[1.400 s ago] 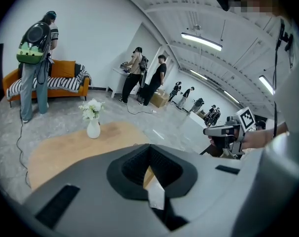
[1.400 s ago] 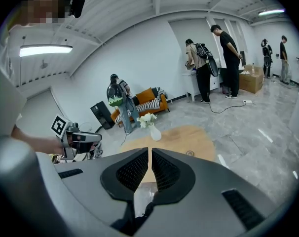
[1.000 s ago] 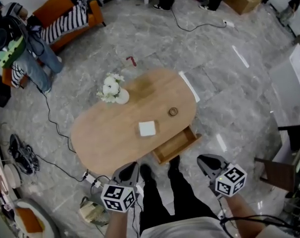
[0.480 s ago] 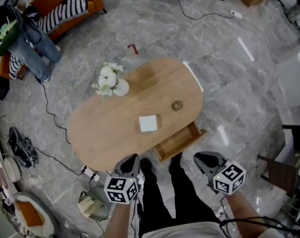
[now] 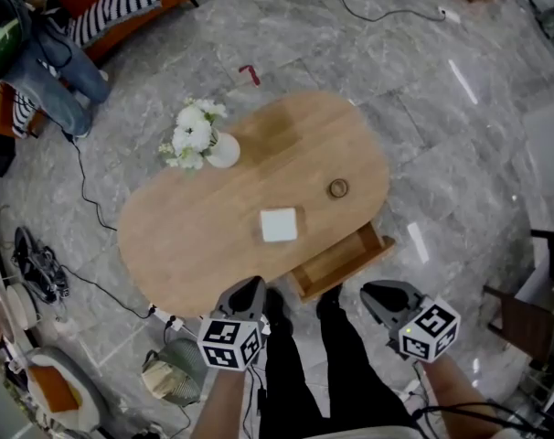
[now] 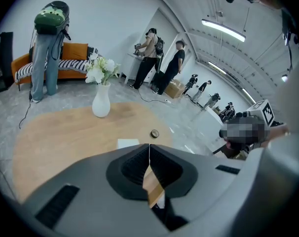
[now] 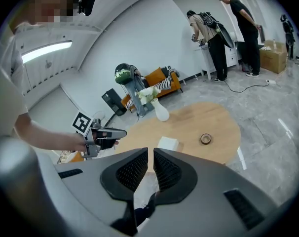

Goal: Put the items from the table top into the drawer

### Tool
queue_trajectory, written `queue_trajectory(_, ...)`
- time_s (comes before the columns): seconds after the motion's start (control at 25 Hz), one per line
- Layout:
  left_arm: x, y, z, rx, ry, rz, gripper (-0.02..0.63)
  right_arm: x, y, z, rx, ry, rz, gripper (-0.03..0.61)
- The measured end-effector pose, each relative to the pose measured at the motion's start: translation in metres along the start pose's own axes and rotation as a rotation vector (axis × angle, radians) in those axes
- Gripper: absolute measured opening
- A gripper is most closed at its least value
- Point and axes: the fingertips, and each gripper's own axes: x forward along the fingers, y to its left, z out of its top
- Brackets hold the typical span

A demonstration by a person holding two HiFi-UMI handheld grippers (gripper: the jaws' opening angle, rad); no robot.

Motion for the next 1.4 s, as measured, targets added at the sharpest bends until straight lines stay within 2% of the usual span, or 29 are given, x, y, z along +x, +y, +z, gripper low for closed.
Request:
queue_trajectory(0.52, 0.056, 0.027, -0.032, -0.035, 0.030, 0.004, 0.006, 0.052, -0.005, -0.021, -0.008, 0.036, 0.097, 0.058)
queue_trajectory(0.6, 0.064, 0.033, -0.038, -0.042, 0.044, 0.006, 0.038, 0.059, -0.003, -0.025, -0.006, 0.044, 0.110, 0.064)
queue_trajectory(0.68, 0.072, 0.038, -0.042, -0.051, 0.050, 0.011, 0.041, 0.063, -0.002, -0.028, -0.003, 0.049, 0.121, 0.064)
queue_trajectory(1.08, 0.108, 0.054, -0.051, -0.067, 0.076, 0.025, 0.044, 0.079, -0.016, -0.042, 0.002, 0.073, 0.154, 0.064)
queue_trajectory(1.4, 0.139, 0.077, -0.069, -0.104, 0.126, 0.072, 0.053, 0.093, -0.031, -0.050, 0.014, 0.078, 0.168, 0.064)
